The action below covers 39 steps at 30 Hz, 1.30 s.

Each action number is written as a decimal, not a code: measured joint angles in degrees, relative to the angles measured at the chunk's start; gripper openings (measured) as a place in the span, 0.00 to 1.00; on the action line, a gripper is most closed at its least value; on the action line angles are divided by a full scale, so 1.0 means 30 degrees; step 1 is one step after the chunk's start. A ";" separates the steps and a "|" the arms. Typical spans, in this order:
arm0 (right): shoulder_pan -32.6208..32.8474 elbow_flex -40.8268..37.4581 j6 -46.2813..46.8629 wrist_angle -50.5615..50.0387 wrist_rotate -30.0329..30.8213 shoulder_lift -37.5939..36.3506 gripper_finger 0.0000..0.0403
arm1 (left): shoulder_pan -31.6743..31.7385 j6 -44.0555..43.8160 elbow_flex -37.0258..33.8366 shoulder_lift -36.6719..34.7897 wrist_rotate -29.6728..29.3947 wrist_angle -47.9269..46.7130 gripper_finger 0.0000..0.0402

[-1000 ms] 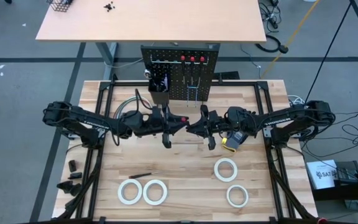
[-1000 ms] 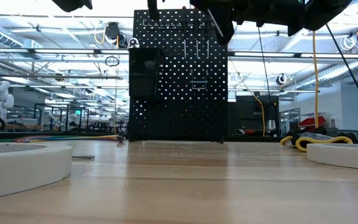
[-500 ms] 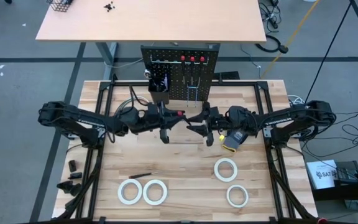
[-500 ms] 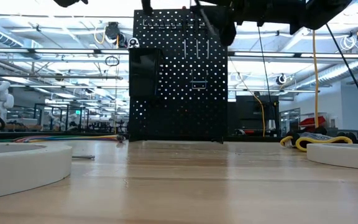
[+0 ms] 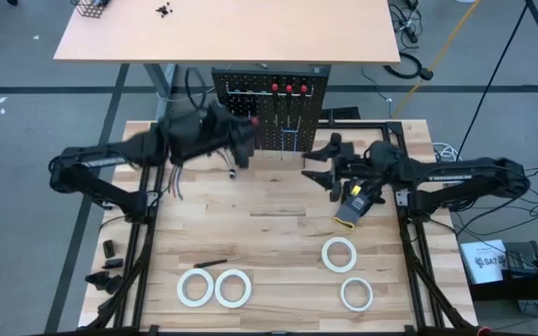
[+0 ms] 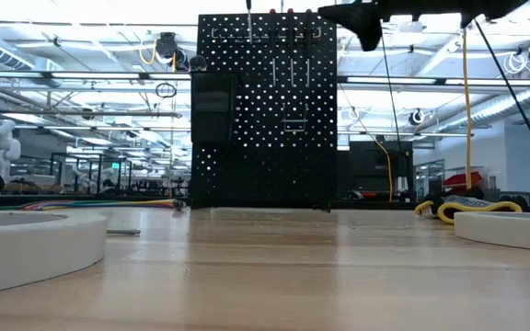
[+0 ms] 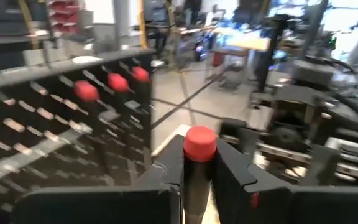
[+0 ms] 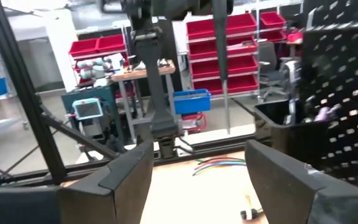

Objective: Hang tools onto peg board
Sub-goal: Hang the nut driver on the peg board

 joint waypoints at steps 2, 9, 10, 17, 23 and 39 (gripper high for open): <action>-0.0168 0.0000 0.0021 -0.0299 0.0020 -0.0526 0.61 | 0.0821 0.0052 0.1894 0.0626 -0.0007 -0.1568 0.11; -0.0183 0.0000 0.0026 -0.0752 0.0007 -0.0913 0.60 | 0.2845 0.1616 0.4493 0.2508 0.0506 -0.2074 0.11; -0.0183 0.0000 0.0029 -0.0995 -0.0007 -0.0913 0.60 | 0.3022 0.1650 0.4547 0.2713 0.0517 -0.2085 0.11; -0.0175 0.0000 0.0995 -0.2915 -0.0068 -0.0905 0.60 | 0.4181 0.1676 0.4549 0.3340 0.1110 -0.2104 0.11; -0.0175 0.0000 0.1027 -0.3274 -0.0080 -0.0898 0.60 | 0.4737 0.1683 0.4549 0.3340 0.1241 -0.1836 0.11; -0.0175 0.0000 0.0853 -0.3204 -0.0080 -0.0891 0.60 | 0.5469 0.2033 0.4563 0.3507 0.2558 -0.1108 0.11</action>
